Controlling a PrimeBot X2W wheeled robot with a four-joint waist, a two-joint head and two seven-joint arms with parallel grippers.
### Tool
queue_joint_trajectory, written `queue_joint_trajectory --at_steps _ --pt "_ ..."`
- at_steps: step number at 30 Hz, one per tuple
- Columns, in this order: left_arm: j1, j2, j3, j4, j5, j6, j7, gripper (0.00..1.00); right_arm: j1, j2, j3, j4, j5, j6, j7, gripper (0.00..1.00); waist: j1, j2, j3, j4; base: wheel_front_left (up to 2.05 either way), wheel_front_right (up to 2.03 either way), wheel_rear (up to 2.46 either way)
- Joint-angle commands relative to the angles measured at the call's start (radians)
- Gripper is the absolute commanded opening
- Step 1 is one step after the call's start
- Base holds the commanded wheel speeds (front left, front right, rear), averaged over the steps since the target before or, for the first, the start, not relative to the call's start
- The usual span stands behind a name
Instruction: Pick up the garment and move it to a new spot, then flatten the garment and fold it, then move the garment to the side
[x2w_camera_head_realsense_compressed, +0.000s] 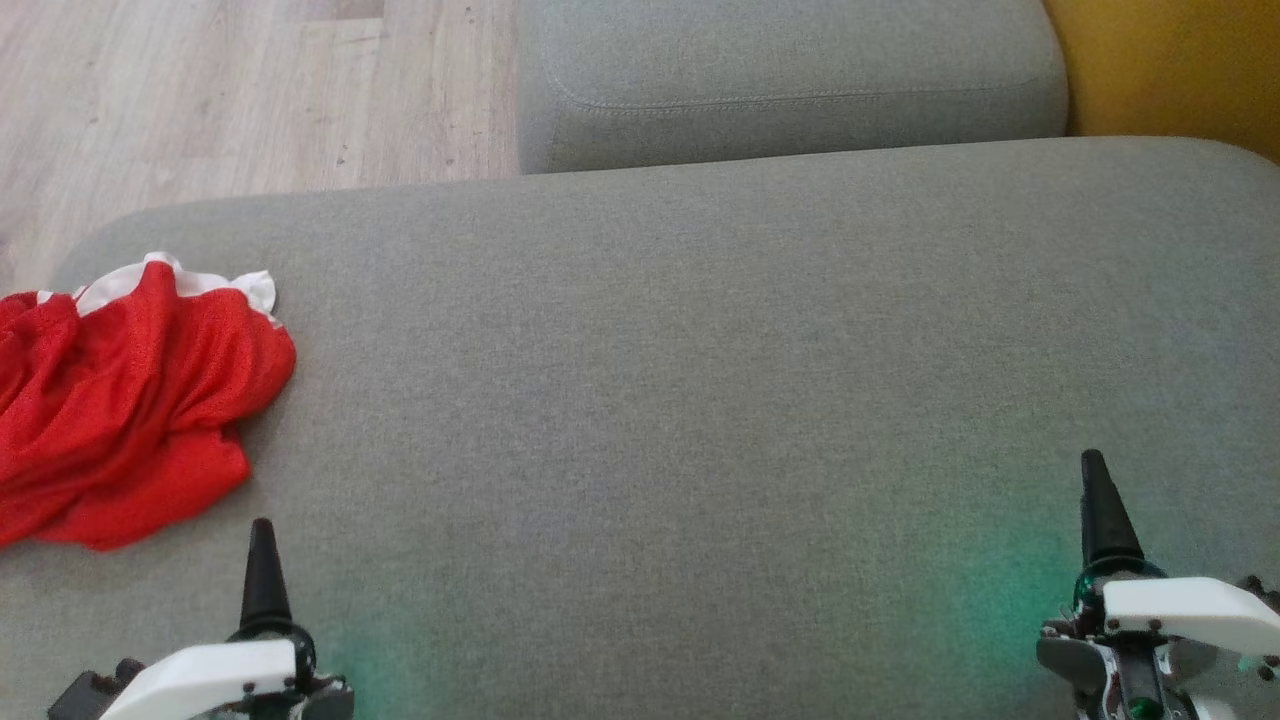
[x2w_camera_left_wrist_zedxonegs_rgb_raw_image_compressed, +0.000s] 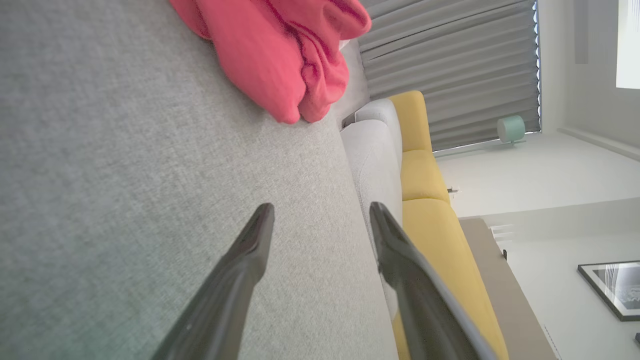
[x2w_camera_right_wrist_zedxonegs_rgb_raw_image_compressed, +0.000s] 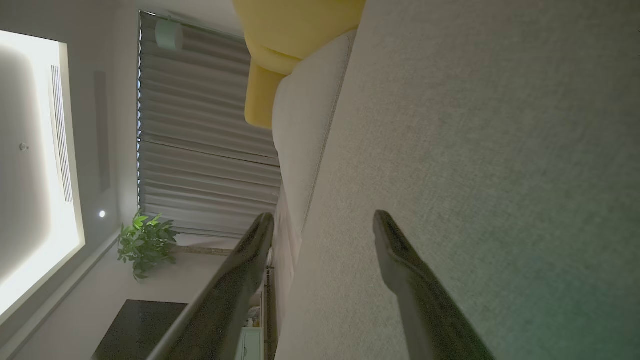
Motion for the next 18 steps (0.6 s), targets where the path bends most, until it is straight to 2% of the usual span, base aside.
queue_joint_trajectory --at_steps 1,11,18 --pt "-0.056 0.007 0.005 -0.042 0.036 -0.001 -0.012 1.0 -0.044 -0.006 0.008 -0.041 -0.039 0.0 -0.014 1.0 -0.0001 0.0 -0.002 0.001 0.0 0.0 0.0" --pt "-0.047 0.008 -0.013 -0.095 0.223 0.023 -0.041 1.0 -0.036 -0.007 0.044 -0.068 -0.224 0.0 -0.044 1.0 -0.0001 0.0 -0.01 0.001 0.0 0.0 0.0" --pt "-0.042 0.009 -0.03 -0.117 0.33 0.042 -0.059 1.0 -0.032 -0.008 0.062 -0.084 -0.313 0.0 -0.061 1.0 -0.0001 0.0 -0.012 -0.001 0.0 0.0 0.0"
